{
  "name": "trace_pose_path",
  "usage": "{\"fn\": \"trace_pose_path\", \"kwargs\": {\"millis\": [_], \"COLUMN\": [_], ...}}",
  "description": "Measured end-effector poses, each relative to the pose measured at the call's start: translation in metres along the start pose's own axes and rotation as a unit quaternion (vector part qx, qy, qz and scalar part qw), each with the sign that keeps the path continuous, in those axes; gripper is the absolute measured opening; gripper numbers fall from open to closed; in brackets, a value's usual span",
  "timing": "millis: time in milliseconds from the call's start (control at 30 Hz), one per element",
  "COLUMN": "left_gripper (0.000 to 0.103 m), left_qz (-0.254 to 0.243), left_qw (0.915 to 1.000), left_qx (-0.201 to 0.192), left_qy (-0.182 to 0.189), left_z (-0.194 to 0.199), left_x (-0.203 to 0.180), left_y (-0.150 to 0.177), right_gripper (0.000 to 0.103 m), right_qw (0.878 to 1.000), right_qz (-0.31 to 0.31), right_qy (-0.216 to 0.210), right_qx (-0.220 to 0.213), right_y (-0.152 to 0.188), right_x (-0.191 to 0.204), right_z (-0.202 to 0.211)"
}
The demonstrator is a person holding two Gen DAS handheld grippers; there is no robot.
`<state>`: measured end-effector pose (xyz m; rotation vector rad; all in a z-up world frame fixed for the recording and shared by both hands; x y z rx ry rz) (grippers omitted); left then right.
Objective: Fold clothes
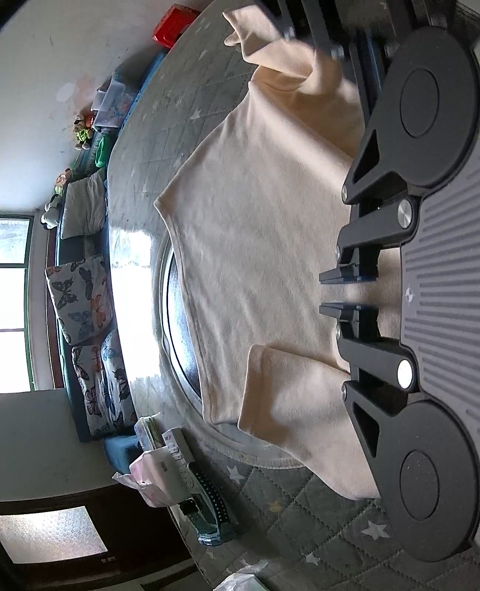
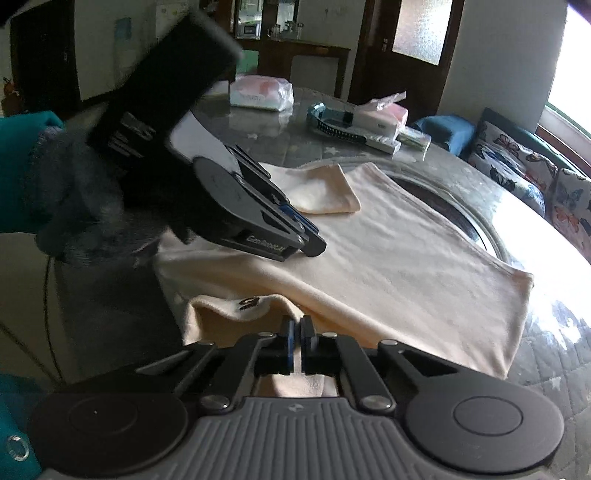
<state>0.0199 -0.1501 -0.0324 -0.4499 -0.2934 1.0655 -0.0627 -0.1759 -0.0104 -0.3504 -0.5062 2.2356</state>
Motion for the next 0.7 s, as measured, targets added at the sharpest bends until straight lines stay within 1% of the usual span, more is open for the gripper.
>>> {"fn": "trace_pose_path", "kwargs": {"millis": [300, 367, 500, 567, 700], "left_gripper": [0.012, 0.012, 0.013, 0.013, 0.013], "left_qz": [-0.009, -0.01, -0.013, -0.019, -0.038], "left_qw": [0.9999, 0.9998, 0.9996, 0.9994, 0.9988], "left_qx": [-0.006, -0.008, -0.01, -0.01, -0.02], "left_qy": [-0.012, -0.014, -0.021, -0.027, -0.025], "left_z": [0.0, 0.0, 0.0, 0.002, 0.011], "left_x": [-0.001, -0.001, -0.003, -0.004, -0.014], "left_y": [0.002, 0.003, 0.004, 0.005, 0.005], "right_gripper": [0.001, 0.001, 0.001, 0.002, 0.005], "right_qw": [0.999, 0.999, 0.999, 0.999, 0.999], "right_qz": [0.03, 0.037, 0.023, 0.014, -0.024], "right_qy": [-0.021, -0.025, -0.032, -0.033, -0.022], "right_qx": [0.017, 0.022, 0.036, 0.036, 0.01], "right_y": [0.028, 0.034, 0.044, 0.048, 0.051], "right_x": [0.022, 0.03, 0.035, 0.035, 0.02], "right_z": [0.032, 0.031, 0.019, 0.02, 0.043]}}
Point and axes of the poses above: each gripper's, at about its wrist camera, not at the fingertips, and z roughly against the way its jaws point, x to its left, y to its underside, the point moved 7 cm from there along -z, roughly the way its jaws point, and after that the axes turned 14 degrees about x, right-handed, at the moved point
